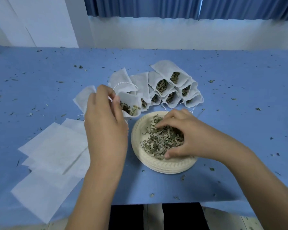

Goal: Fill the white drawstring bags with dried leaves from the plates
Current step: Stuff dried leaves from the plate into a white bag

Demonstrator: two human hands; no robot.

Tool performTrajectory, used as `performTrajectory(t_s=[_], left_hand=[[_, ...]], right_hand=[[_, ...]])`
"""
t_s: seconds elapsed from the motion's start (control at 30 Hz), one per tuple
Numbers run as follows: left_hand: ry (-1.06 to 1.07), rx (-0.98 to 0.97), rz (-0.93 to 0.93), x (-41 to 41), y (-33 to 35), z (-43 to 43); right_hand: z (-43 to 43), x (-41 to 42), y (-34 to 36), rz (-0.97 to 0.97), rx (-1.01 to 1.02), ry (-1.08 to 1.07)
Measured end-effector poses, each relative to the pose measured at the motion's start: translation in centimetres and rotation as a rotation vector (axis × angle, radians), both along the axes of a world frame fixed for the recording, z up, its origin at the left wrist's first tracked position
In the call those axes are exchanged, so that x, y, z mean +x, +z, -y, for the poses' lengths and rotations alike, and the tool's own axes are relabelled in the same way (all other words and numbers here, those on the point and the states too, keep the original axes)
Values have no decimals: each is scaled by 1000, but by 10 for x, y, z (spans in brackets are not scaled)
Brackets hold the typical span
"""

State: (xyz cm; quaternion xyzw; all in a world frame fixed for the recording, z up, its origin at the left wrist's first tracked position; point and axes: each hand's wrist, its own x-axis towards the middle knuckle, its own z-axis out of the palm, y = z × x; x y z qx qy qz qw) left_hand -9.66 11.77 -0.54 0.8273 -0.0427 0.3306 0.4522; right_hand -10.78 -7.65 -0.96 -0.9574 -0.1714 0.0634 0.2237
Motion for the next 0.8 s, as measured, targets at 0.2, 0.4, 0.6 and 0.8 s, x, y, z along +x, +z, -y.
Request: performTrajectory(t_s=[0.2, 0.4, 0.6, 0.8], left_hand=[[48, 73, 94, -7, -20, 23], [-13, 56, 3, -10, -34, 32], [-127, -13, -8, -9, -35, 44], [-272, -73, 25, -9, -37, 51]], right_hand=[[-22, 7, -19, 172, 76, 32], [6, -1, -13, 303, 503, -182], [3, -11, -7, 344, 889, -212], [-23, 2, -13, 538, 426, -230]])
